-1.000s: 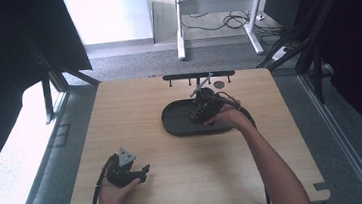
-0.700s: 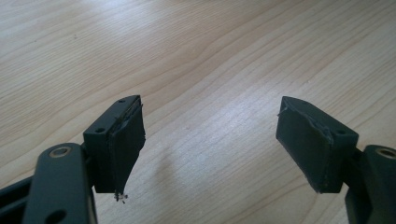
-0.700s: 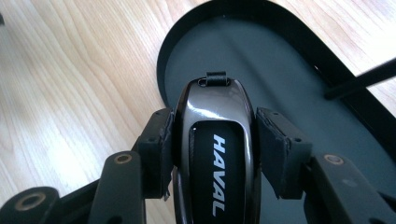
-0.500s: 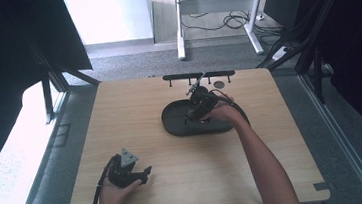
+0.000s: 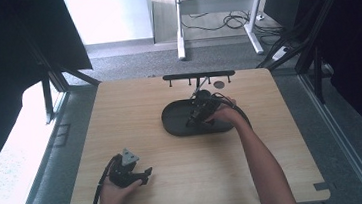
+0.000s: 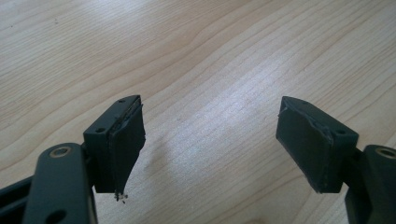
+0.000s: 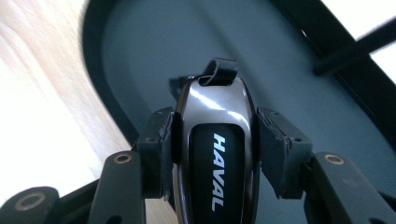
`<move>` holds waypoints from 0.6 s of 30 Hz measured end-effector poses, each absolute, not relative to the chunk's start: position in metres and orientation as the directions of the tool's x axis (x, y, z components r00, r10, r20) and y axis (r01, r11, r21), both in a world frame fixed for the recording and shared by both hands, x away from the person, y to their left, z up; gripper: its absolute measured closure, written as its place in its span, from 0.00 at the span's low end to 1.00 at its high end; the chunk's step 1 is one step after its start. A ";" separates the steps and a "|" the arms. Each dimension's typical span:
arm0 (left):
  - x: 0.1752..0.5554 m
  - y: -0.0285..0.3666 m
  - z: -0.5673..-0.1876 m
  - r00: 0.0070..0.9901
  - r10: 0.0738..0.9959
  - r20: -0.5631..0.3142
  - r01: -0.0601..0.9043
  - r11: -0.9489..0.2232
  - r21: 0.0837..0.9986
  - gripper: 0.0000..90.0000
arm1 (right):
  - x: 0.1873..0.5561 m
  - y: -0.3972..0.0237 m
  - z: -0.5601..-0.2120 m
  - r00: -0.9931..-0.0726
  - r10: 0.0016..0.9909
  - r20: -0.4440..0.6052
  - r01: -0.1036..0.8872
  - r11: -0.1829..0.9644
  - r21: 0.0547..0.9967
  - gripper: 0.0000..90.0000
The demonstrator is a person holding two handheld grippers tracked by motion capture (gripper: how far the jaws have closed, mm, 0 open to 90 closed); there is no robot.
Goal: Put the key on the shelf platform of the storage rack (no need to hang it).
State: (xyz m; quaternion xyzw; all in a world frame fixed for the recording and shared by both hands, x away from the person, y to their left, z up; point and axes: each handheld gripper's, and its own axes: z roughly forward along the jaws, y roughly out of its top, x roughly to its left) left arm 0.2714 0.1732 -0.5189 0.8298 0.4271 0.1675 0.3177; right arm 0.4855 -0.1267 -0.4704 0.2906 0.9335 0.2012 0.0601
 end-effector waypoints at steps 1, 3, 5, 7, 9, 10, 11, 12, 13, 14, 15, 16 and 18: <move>0.271 0.173 -0.519 0.583 0.813 0.010 0.602 -0.440 0.667 0.27 | 0.486 -0.128 -0.472 -0.821 0.570 -0.004 0.521 0.753 0.402 0.55; 0.271 0.173 -0.519 0.583 0.812 0.009 0.603 -0.440 0.666 0.27 | 0.486 -0.131 -0.476 -0.820 0.573 -0.021 0.523 0.763 0.380 0.55; 0.272 0.173 -0.519 0.583 0.813 0.011 0.605 -0.442 0.662 0.27 | 0.487 -0.134 -0.479 -0.820 0.572 -0.034 0.521 0.769 0.371 0.55; 0.272 0.173 -0.520 0.584 0.811 0.010 0.605 -0.444 0.661 0.27 | 0.488 -0.137 -0.482 -0.810 0.585 -0.032 0.532 0.757 0.380 0.55; 0.272 0.173 -0.520 0.584 0.811 0.011 0.605 -0.445 0.660 0.27 | 0.489 -0.139 -0.486 -0.805 0.593 -0.027 0.542 0.752 0.374 0.55; 0.272 0.173 -0.520 0.585 0.811 0.011 0.605 -0.445 0.660 0.27 | 0.489 -0.140 -0.489 -0.804 0.594 -0.033 0.542 0.754 0.370 0.55; 0.272 0.173 -0.520 0.587 0.809 0.011 0.605 -0.448 0.658 0.27 | 0.490 -0.141 -0.491 -0.805 0.592 -0.039 0.539 0.757 0.370 0.55; 0.272 0.173 -0.520 0.588 0.809 0.011 0.604 -0.449 0.658 0.27 | 0.489 -0.142 -0.494 -0.794 0.606 -0.040 0.554 0.749 0.363 0.55; 0.272 0.172 -0.520 0.585 0.811 0.008 0.605 -0.442 0.662 0.27 | 0.490 -0.142 -0.495 -0.795 0.606 -0.041 0.553 0.751 0.362 0.55; 0.272 0.172 -0.520 0.584 0.812 0.007 0.605 -0.441 0.663 0.27 | 0.490 -0.143 -0.497 -0.792 0.609 -0.045 0.556 0.750 0.358 0.55; 0.272 0.173 -0.520 0.586 0.810 0.010 0.604 -0.445 0.661 0.27 | 0.489 -0.144 -0.498 -0.791 0.610 -0.052 0.555 0.750 0.359 0.55; 0.272 0.173 -0.520 0.586 0.810 0.010 0.604 -0.445 0.661 0.27 | 0.490 -0.145 -0.500 -0.790 0.611 -0.053 0.554 0.748 0.365 0.55; 0.272 0.173 -0.520 0.586 0.810 0.009 0.604 -0.444 0.661 0.27 | 0.490 -0.146 -0.502 -0.787 0.615 -0.052 0.558 0.745 0.367 0.55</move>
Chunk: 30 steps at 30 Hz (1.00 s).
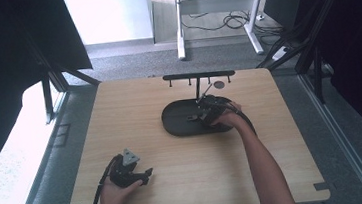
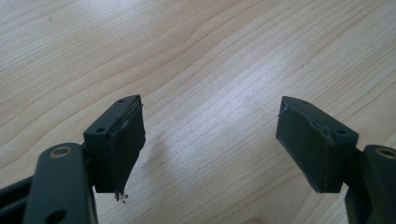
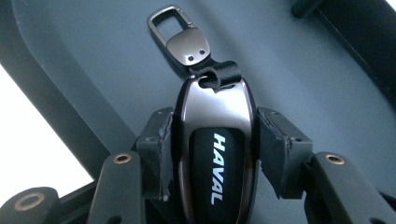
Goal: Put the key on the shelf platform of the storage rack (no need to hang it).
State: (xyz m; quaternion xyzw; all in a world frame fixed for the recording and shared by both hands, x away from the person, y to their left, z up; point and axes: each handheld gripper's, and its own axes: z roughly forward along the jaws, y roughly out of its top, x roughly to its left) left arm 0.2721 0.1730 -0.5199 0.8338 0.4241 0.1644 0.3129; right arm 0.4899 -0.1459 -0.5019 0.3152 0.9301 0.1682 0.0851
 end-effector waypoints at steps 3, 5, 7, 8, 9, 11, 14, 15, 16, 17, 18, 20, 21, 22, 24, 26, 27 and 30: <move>0.272 0.173 -0.520 0.587 0.810 0.010 0.604 -0.446 0.660 0.27 | 0.490 -0.147 -0.505 -0.784 0.618 -0.059 0.560 0.745 0.363 0.54; 0.272 0.173 -0.520 0.588 0.809 0.009 0.604 -0.447 0.660 0.27 | 0.489 -0.149 -0.506 -0.776 0.627 -0.061 0.566 0.736 0.373 0.53; 0.272 0.172 -0.520 0.586 0.811 0.006 0.605 -0.442 0.663 0.27 | 0.489 -0.149 -0.505 -0.773 0.631 -0.063 0.566 0.731 0.381 0.51; 0.272 0.172 -0.520 0.589 0.808 0.010 0.604 -0.448 0.659 0.27 | 0.488 -0.150 -0.504 -0.768 0.637 -0.062 0.570 0.725 0.387 0.49; 0.272 0.172 -0.520 0.587 0.810 0.008 0.604 -0.444 0.661 0.27 | 0.487 -0.150 -0.502 -0.767 0.638 -0.064 0.569 0.723 0.393 0.48; 0.272 0.172 -0.521 0.586 0.810 0.008 0.605 -0.443 0.662 0.27 | 0.485 -0.151 -0.499 -0.764 0.641 -0.072 0.566 0.719 0.403 0.45; 0.272 0.172 -0.521 0.585 0.811 0.009 0.606 -0.444 0.660 0.27 | 0.478 -0.152 -0.489 -0.760 0.646 -0.078 0.560 0.710 0.427 0.43; 0.272 0.172 -0.521 0.585 0.811 0.009 0.606 -0.445 0.660 0.27 | 0.477 -0.152 -0.487 -0.758 0.647 -0.078 0.560 0.708 0.431 0.42; 0.272 0.172 -0.521 0.586 0.810 0.011 0.606 -0.448 0.658 0.27 | 0.474 -0.152 -0.483 -0.758 0.647 -0.080 0.557 0.706 0.438 0.42; 0.272 0.172 -0.521 0.585 0.811 0.010 0.606 -0.446 0.658 0.27 | 0.470 -0.153 -0.479 -0.761 0.643 -0.087 0.544 0.705 0.455 0.42; 0.272 0.171 -0.521 0.585 0.811 0.008 0.607 -0.444 0.659 0.27 | 0.468 -0.153 -0.476 -0.759 0.645 -0.085 0.543 0.700 0.464 0.42; 0.272 0.171 -0.521 0.585 0.811 0.007 0.607 -0.443 0.659 0.27 | 0.461 -0.153 -0.469 -0.761 0.643 -0.088 0.532 0.696 0.482 0.42; 0.271 0.171 -0.521 0.587 0.809 0.011 0.607 -0.449 0.656 0.27 | 0.458 -0.153 -0.467 -0.762 0.641 -0.087 0.529 0.695 0.487 0.42; 0.271 0.171 -0.521 0.588 0.809 0.010 0.607 -0.450 0.655 0.27 | 0.455 -0.154 -0.464 -0.768 0.634 -0.089 0.519 0.698 0.493 0.42; 0.271 0.169 -0.521 0.588 0.809 0.008 0.606 -0.447 0.658 0.27 | 0.448 -0.154 -0.460 -0.770 0.632 -0.084 0.517 0.696 0.499 0.42; 0.270 0.169 -0.521 0.591 0.806 0.012 0.604 -0.453 0.656 0.27 | 0.442 -0.156 -0.457 -0.772 0.630 -0.078 0.513 0.691 0.509 0.42; 0.270 0.168 -0.521 0.592 0.806 0.012 0.604 -0.454 0.656 0.27 | 0.439 -0.157 -0.455 -0.773 0.629 -0.075 0.512 0.691 0.510 0.42; 0.270 0.167 -0.521 0.592 0.806 0.012 0.604 -0.453 0.656 0.27 | 0.429 -0.161 -0.451 -0.774 0.630 -0.068 0.507 0.679 0.531 0.42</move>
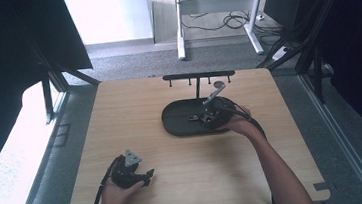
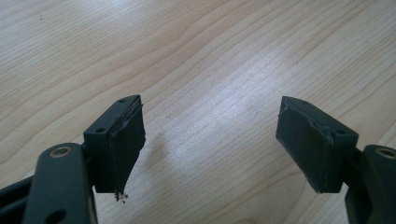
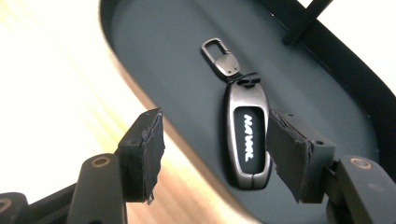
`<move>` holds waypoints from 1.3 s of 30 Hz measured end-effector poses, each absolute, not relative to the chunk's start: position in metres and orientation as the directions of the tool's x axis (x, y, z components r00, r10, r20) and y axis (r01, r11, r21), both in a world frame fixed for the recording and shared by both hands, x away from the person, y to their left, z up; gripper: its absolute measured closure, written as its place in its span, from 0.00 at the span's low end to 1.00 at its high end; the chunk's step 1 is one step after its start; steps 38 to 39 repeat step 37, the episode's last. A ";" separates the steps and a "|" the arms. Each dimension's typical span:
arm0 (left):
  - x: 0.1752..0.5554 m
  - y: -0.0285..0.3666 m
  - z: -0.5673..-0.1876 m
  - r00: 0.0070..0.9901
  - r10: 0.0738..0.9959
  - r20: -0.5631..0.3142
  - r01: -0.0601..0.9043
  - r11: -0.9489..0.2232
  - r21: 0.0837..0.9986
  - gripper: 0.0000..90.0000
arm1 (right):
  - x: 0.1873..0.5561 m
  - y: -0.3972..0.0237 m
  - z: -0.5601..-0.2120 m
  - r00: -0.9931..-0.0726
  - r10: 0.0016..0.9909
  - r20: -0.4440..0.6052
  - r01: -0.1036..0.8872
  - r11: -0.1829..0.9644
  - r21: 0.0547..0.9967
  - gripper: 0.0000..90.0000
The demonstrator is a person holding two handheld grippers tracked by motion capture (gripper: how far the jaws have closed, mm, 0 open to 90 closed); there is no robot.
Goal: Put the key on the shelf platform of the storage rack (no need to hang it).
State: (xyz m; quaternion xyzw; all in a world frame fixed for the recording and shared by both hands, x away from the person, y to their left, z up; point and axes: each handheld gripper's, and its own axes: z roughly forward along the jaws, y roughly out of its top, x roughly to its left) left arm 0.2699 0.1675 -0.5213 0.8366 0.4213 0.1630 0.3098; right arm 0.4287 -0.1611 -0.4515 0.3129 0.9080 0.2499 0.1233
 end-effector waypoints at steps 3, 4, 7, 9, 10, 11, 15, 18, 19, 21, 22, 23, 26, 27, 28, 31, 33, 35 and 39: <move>0.270 0.167 -0.521 0.594 0.804 0.014 0.603 -0.457 0.654 0.27 | 0.418 -0.166 -0.449 -0.775 0.630 -0.058 0.505 0.671 0.544 0.42; 0.270 0.167 -0.521 0.595 0.803 0.015 0.602 -0.458 0.653 0.27 | 0.414 -0.167 -0.449 -0.774 0.631 -0.057 0.502 0.667 0.551 0.42; 0.270 0.166 -0.522 0.595 0.803 0.014 0.604 -0.459 0.652 0.27 | 0.403 -0.173 -0.449 -0.777 0.628 -0.043 0.500 0.657 0.565 0.42; 0.270 0.166 -0.522 0.596 0.803 0.013 0.603 -0.459 0.652 0.27 | 0.395 -0.178 -0.451 -0.779 0.626 -0.033 0.496 0.647 0.580 0.42; 0.270 0.166 -0.522 0.596 0.803 0.014 0.603 -0.459 0.652 0.27 | 0.391 -0.180 -0.452 -0.781 0.624 -0.029 0.493 0.645 0.584 0.42; 0.269 0.166 -0.522 0.598 0.801 0.015 0.602 -0.462 0.651 0.27 | 0.387 -0.181 -0.453 -0.783 0.621 -0.029 0.489 0.644 0.588 0.42; 0.269 0.165 -0.522 0.596 0.803 0.018 0.602 -0.461 0.652 0.27 | 0.369 -0.191 -0.461 -0.792 0.611 -0.014 0.479 0.635 0.606 0.42; 0.269 0.165 -0.523 0.600 0.800 0.020 0.601 -0.467 0.649 0.27 | 0.356 -0.199 -0.467 -0.790 0.612 -0.007 0.478 0.624 0.618 0.42; 0.269 0.164 -0.523 0.599 0.800 0.022 0.601 -0.467 0.649 0.27 | 0.352 -0.202 -0.469 -0.787 0.617 -0.005 0.481 0.619 0.621 0.42; 0.269 0.164 -0.523 0.597 0.802 0.021 0.602 -0.465 0.649 0.27 | 0.344 -0.207 -0.473 -0.781 0.624 -0.001 0.483 0.606 0.632 0.42; 0.269 0.164 -0.523 0.596 0.802 0.022 0.602 -0.465 0.649 0.27 | 0.340 -0.210 -0.476 -0.779 0.627 0.006 0.487 0.598 0.637 0.42; 0.269 0.165 -0.523 0.596 0.803 0.024 0.602 -0.466 0.648 0.27 | 0.336 -0.212 -0.478 -0.778 0.628 0.013 0.490 0.593 0.639 0.42; 0.270 0.165 -0.523 0.596 0.803 0.027 0.602 -0.469 0.647 0.27 | 0.327 -0.219 -0.485 -0.770 0.637 0.025 0.498 0.577 0.647 0.43; 0.270 0.165 -0.523 0.595 0.804 0.025 0.603 -0.467 0.647 0.27 | 0.325 -0.221 -0.488 -0.765 0.643 0.035 0.508 0.569 0.647 0.43; 0.270 0.164 -0.523 0.594 0.804 0.024 0.604 -0.466 0.647 0.27 | 0.324 -0.222 -0.491 -0.766 0.642 0.035 0.513 0.578 0.635 0.43; 0.270 0.164 -0.523 0.591 0.806 0.025 0.606 -0.465 0.646 0.27 | 0.323 -0.225 -0.495 -0.756 0.654 0.033 0.523 0.572 0.631 0.43; 0.269 0.165 -0.523 0.590 0.807 0.026 0.606 -0.464 0.646 0.27 | 0.322 -0.227 -0.497 -0.747 0.663 0.041 0.532 0.560 0.635 0.43; 0.269 0.165 -0.522 0.586 0.810 0.025 0.607 -0.460 0.648 0.27 | 0.321 -0.228 -0.499 -0.740 0.671 0.035 0.533 0.554 0.639 0.42; 0.269 0.166 -0.521 0.583 0.812 0.023 0.606 -0.454 0.653 0.27 | 0.321 -0.230 -0.501 -0.722 0.691 0.037 0.548 0.538 0.640 0.41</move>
